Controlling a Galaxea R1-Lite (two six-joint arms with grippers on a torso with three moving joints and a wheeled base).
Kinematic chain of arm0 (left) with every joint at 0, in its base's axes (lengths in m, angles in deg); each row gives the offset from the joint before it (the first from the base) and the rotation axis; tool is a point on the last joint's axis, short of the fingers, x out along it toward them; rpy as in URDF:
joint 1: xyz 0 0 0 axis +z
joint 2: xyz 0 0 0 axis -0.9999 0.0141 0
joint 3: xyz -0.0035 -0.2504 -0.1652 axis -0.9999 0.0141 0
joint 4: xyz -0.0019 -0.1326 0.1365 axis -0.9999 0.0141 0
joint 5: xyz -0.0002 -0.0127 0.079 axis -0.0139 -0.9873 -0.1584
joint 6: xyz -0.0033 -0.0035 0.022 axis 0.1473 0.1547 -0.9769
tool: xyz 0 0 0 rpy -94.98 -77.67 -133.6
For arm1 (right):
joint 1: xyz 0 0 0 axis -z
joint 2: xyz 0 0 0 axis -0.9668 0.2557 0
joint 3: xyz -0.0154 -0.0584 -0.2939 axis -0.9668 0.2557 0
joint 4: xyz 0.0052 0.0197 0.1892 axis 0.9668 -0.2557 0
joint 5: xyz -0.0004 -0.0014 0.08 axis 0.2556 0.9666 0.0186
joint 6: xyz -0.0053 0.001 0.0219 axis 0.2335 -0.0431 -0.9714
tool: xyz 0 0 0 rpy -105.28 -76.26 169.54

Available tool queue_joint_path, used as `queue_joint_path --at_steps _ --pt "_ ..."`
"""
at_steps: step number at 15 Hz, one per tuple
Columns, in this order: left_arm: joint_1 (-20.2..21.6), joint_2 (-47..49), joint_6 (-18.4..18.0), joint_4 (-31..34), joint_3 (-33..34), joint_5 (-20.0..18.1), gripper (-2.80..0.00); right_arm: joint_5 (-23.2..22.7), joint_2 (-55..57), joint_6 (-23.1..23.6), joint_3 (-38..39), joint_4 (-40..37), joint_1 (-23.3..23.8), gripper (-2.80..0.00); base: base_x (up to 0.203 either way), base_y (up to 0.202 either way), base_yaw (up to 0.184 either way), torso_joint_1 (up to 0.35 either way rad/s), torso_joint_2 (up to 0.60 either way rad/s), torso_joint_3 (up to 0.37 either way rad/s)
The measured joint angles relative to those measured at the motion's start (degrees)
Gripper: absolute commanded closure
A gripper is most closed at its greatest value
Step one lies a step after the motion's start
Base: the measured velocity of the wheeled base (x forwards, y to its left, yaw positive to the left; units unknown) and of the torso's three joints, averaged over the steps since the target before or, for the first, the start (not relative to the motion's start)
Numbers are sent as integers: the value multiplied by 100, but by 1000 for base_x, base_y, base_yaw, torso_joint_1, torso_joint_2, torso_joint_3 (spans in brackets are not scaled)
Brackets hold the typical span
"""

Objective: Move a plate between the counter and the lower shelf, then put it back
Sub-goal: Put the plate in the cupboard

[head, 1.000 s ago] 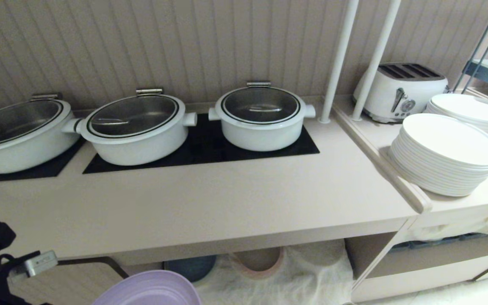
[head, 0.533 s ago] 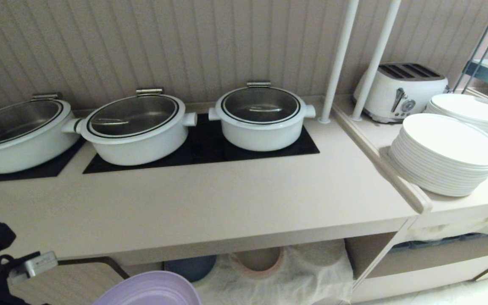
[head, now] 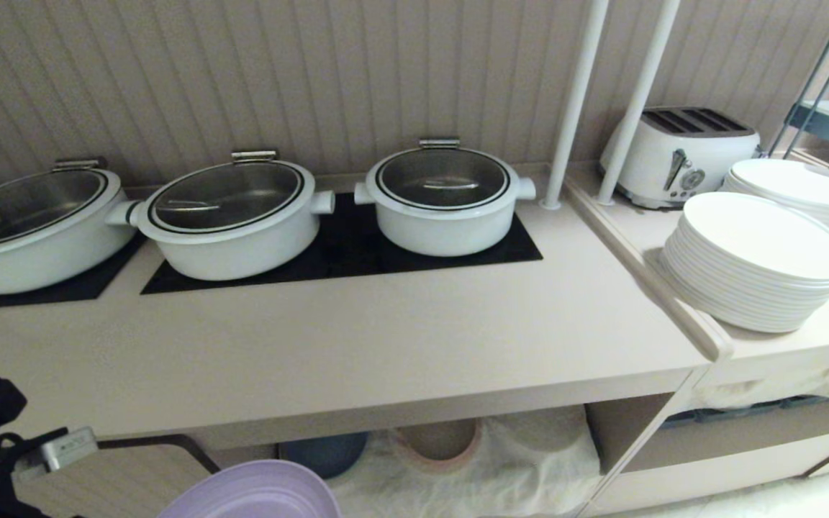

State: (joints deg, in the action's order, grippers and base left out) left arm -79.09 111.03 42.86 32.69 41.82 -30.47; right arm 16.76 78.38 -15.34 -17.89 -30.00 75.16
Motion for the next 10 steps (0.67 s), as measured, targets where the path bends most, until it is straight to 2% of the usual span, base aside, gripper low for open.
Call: queue_joint_path --at_steps 10 --pt "-2 0 5 0 4 0 0 0 0 1 0 0 -2 0 0 0 0 -126 277 143"
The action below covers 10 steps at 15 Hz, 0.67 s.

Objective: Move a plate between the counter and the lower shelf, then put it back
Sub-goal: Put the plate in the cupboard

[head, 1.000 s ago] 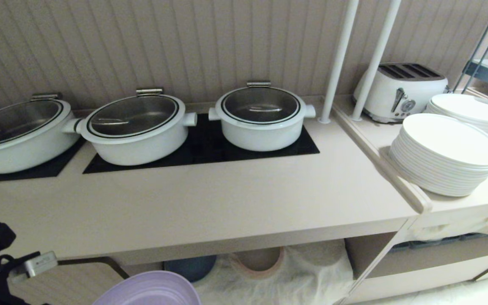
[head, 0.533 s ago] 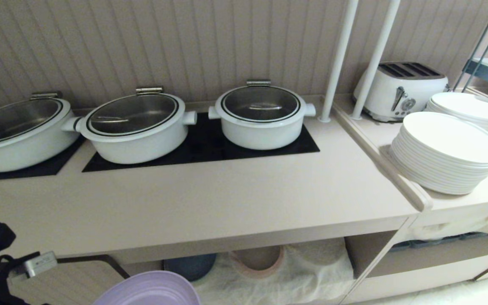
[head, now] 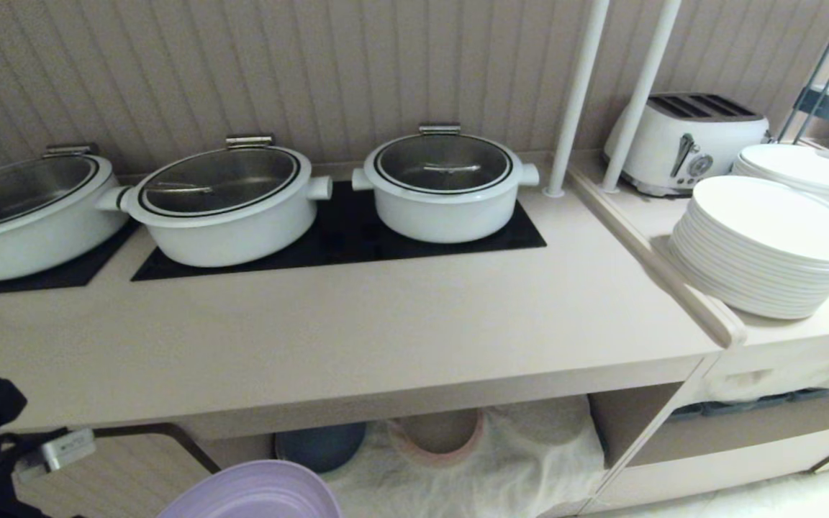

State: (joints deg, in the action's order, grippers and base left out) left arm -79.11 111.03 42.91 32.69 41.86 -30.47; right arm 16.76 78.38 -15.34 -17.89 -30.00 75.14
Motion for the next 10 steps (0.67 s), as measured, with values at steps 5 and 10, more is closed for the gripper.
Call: queue_joint_path --at_steps 5,10 --pt "0 0 4 0 2 0 0 0 0 0 0 0 0 0 0 0 0 -144 309 161" --pt "0 0 -1 0 22 0 0 0 0 -1 0 -5 -2 0 0 0 0 -156 328 171"
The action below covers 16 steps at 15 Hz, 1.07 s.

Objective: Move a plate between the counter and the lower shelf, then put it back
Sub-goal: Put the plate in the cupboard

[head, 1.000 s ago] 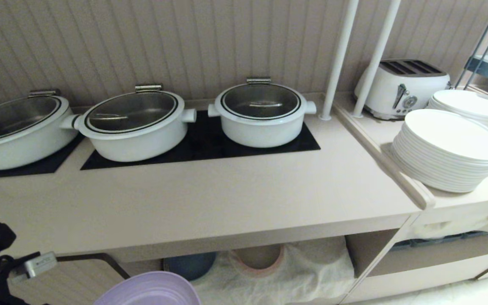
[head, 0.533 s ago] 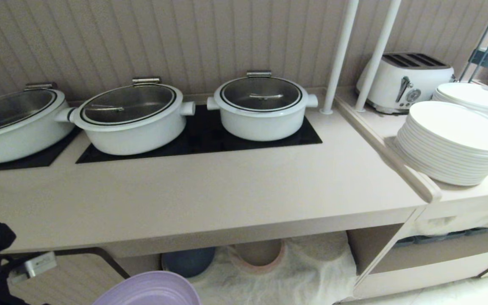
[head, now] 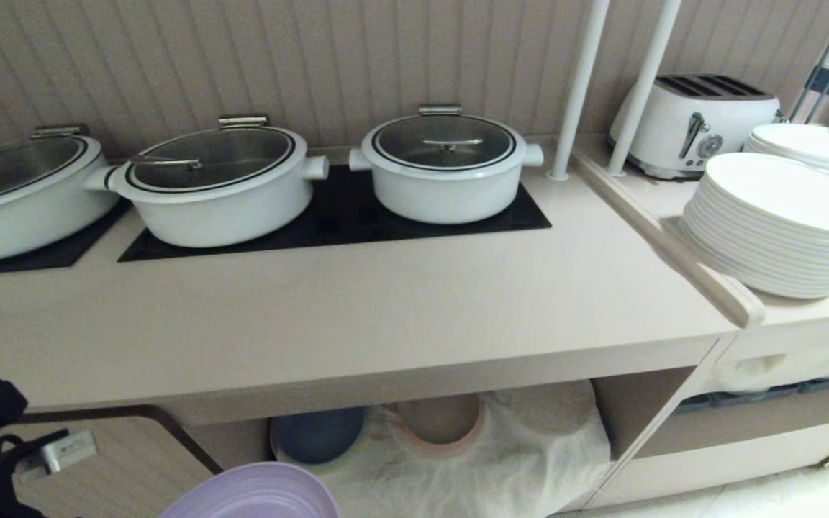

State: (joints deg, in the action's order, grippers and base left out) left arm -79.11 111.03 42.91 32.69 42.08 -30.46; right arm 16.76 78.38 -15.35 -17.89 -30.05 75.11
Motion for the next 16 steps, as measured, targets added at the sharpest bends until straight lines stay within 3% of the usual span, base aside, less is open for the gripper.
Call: queue_joint_path --at_steps 7,16 --pt "2 -9 5 0 18 -1 0 0 0 0 0 -1 2 0 0 0 0 -165 361 195" --pt "0 -7 8 -7 44 -2 0 0 0 0 -2 0 5 0 0 0 0 -240 529 285"
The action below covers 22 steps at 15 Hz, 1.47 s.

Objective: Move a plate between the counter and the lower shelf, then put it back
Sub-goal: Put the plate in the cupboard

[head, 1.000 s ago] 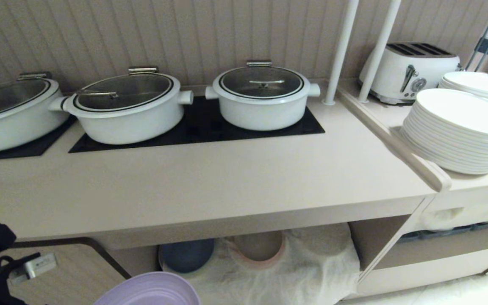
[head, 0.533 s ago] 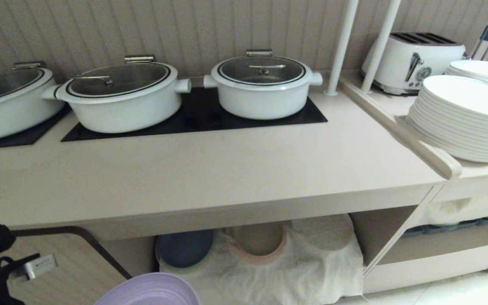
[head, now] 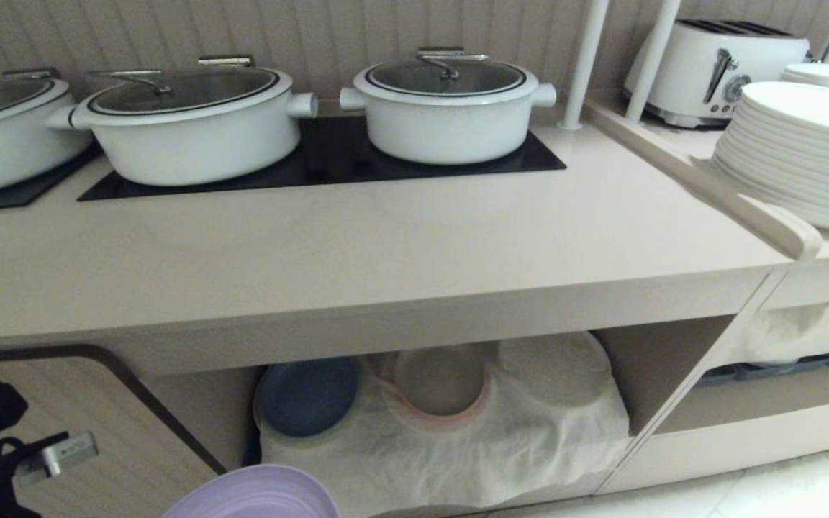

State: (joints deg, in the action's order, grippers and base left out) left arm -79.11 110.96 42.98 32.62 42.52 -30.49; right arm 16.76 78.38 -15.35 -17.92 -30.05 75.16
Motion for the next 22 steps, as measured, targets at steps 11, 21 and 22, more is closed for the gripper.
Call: queue_joint_path --at_steps 11,21,22 --pt "2 23 -12 -2 9 -7 0 -1 0 1 2 4 -2 0 0 0 0 -206 491 284" --pt "2 24 -12 -2 20 -4 0 -1 0 2 2 0 0 0 0 0 0 -145 439 299" --pt "2 24 -10 -2 20 -4 0 0 0 1 2 -1 0 0 0 0 0 -51 194 136"
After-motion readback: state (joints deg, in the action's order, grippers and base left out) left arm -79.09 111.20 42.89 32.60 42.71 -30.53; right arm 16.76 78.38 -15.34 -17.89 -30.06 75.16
